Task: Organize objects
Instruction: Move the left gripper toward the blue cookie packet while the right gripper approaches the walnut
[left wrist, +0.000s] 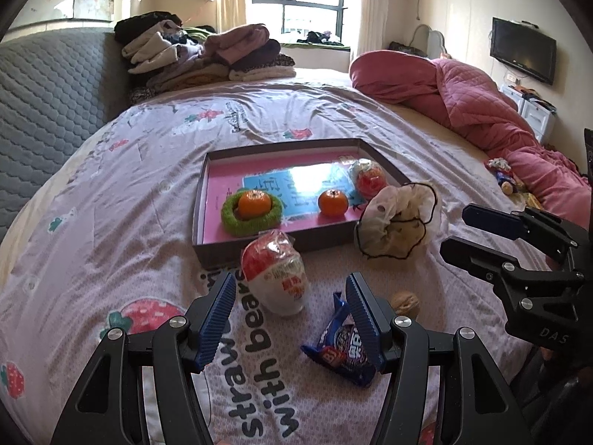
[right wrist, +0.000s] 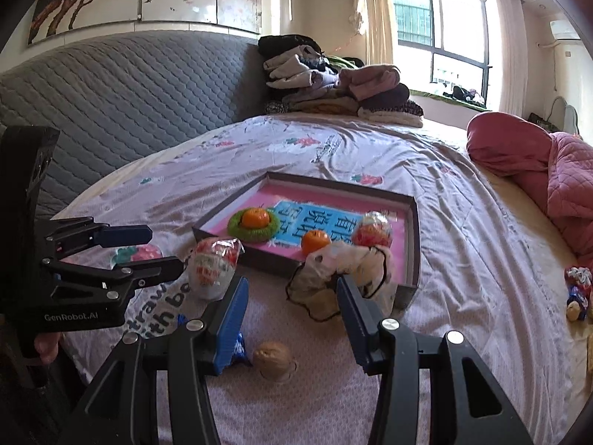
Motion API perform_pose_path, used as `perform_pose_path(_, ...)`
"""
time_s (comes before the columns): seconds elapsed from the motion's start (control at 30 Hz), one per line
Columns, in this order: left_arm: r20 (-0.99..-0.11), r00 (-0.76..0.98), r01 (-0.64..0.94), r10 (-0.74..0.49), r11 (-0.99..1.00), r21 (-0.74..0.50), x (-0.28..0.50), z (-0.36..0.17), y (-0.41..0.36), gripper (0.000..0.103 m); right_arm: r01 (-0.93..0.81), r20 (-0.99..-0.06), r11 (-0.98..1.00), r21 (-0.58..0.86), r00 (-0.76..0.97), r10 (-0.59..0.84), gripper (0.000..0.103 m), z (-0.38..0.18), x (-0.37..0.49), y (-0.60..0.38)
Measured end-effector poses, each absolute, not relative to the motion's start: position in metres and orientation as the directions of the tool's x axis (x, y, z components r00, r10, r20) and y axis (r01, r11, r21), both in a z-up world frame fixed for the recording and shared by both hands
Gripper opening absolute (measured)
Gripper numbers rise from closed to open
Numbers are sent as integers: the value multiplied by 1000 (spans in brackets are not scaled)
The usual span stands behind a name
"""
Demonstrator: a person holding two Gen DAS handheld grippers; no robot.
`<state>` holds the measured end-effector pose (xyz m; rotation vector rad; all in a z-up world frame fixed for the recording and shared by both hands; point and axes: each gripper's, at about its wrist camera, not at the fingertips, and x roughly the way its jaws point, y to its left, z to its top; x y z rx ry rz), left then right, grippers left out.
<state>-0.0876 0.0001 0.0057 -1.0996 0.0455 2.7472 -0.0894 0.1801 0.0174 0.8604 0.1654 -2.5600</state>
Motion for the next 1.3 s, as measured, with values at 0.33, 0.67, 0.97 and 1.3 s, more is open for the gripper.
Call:
perform_pose_path(0.33, -721, -673, -198, 163, -980, -37, -75, -15, 4, 63, 456, -640, -890, 10, -681, -356, 50, 1, -79, 181)
perform_pose_path(0.67, -739, -651, -209, 174, -977, -45, -64, -25, 8, 63, 477, -705, -879, -12, -627, -331, 50, -20, -73, 178)
perform_pose_path(0.97, -758, -624, -266, 191, -964, -23, -55, -38, 25, 63, 491, -736, -871, 0, -589, -332, 50, -30, -70, 180)
perform_pose_path(1.3, -775, -598, -290, 205, -957, -30, -55, -47, 32, 63, 503, -752, -864, -1, -570, -331, 50, -37, -68, 177)
